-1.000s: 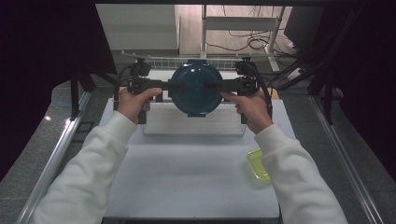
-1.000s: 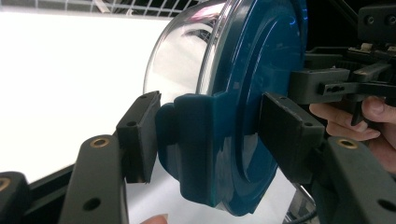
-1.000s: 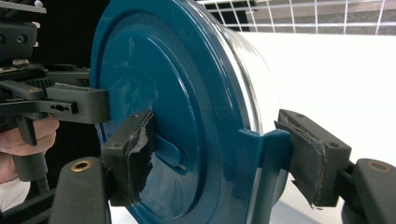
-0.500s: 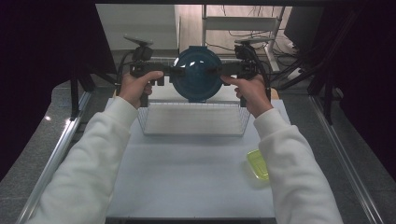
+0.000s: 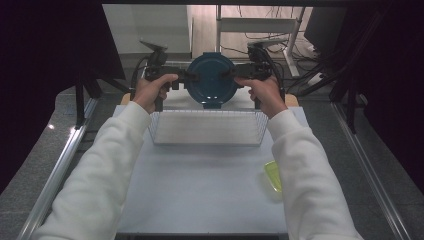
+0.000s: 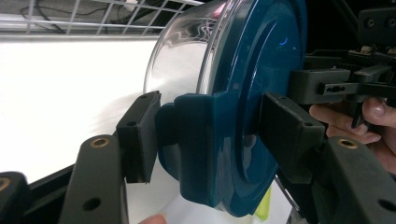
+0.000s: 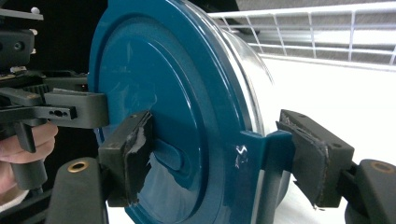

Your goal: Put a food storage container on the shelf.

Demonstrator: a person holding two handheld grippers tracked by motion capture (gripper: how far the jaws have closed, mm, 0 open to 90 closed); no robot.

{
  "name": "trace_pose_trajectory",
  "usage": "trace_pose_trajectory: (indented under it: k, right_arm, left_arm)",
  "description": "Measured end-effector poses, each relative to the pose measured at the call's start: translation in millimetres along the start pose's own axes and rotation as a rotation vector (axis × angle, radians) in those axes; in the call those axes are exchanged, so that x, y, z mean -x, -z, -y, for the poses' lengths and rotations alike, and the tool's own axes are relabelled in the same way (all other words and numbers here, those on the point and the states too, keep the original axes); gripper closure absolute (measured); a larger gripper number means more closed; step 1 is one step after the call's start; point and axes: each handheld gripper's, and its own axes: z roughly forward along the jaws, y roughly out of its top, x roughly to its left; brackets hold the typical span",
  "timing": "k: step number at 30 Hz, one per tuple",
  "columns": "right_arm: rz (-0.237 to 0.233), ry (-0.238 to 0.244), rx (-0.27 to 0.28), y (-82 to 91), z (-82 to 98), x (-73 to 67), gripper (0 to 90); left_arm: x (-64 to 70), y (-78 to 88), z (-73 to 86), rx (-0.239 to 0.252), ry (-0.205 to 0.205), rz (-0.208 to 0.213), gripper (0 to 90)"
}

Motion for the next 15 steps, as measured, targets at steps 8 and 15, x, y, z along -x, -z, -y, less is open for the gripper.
trace_pose_trajectory:
  k: [8, 15]
  right_arm:
    - [-0.017, -0.074, -0.013, -8.4, -8.6, 12.6, 27.8]
    - [-0.035, -0.159, -0.018, -16.1, -14.1, 24.3, 27.9]
  left_arm:
    - [-11.6, -7.4, -6.9, 0.016, 0.056, 0.021, 40.8]
    - [-20.5, -13.9, -12.3, 0.008, 0.097, 0.032, 39.6]
